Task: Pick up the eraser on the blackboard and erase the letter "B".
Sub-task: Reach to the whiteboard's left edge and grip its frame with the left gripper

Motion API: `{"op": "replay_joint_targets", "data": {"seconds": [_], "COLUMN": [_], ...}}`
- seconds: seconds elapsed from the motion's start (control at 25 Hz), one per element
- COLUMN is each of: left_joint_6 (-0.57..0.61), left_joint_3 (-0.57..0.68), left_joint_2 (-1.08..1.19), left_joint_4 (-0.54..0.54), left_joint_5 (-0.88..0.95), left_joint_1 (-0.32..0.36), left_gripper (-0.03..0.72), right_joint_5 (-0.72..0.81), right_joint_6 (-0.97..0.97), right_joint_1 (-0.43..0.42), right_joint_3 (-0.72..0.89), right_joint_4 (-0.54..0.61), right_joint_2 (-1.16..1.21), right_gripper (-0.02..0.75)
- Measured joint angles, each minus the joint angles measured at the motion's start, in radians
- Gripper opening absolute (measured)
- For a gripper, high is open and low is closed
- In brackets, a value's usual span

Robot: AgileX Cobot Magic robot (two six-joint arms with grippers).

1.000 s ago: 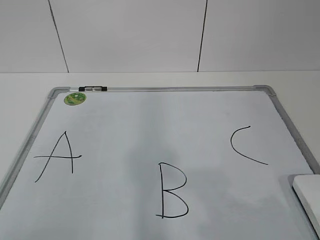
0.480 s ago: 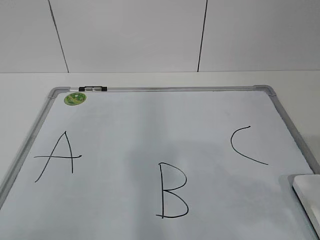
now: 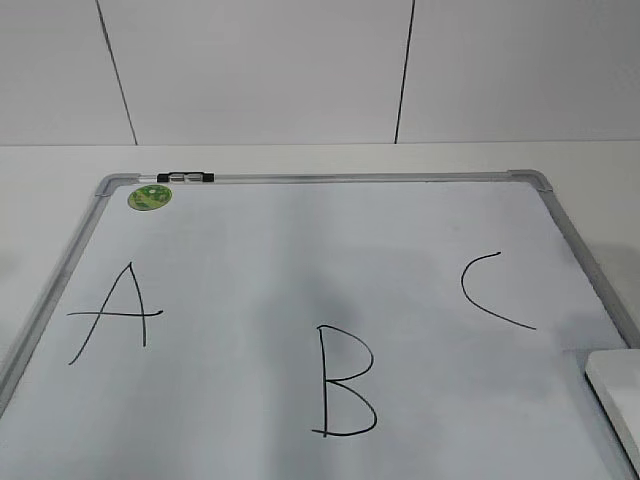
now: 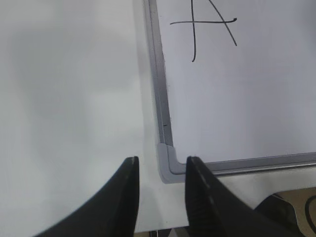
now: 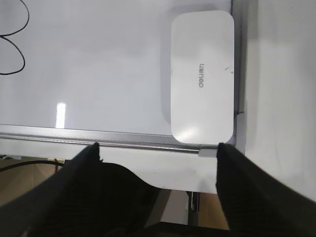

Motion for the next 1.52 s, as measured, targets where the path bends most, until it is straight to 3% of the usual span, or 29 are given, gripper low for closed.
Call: {"op": "replay_joint_targets", "data": {"seconds": [0.52, 0.8, 1.2, 1.52], "left_joint_6": [-0.002, -0.002, -0.002, -0.002], "left_joint_3": [-0.215, -0.395, -0.551, -0.675], "left_joint_2": [0.52, 0.799, 1.126, 1.325], "left_joint_4": [0.058, 0.09, 0.106, 0.106], "left_joint_5": [-0.056, -0.08, -0.122, -0.139], "left_joint_1": [0.0, -0.01, -0.156, -0.169], "left_gripper": [0.24, 0.24, 0.24, 0.234], "right_joint_5": [-0.016, -0.032, -0.032, -0.031], "right_joint_6": [0.0, -0.006, -0.012, -0.014], "right_joint_1": [0.0, 0.0, 0.0, 0.0], "right_joint_3": [-0.074, -0.081, -0.082, -0.082], "right_joint_4": [-0.013, -0.015, -0.015, -0.015], "right_joint_2": [0.227, 0.275, 0.283, 0.283], "right_gripper": [0.583, 0.583, 0.583, 0.583]}}
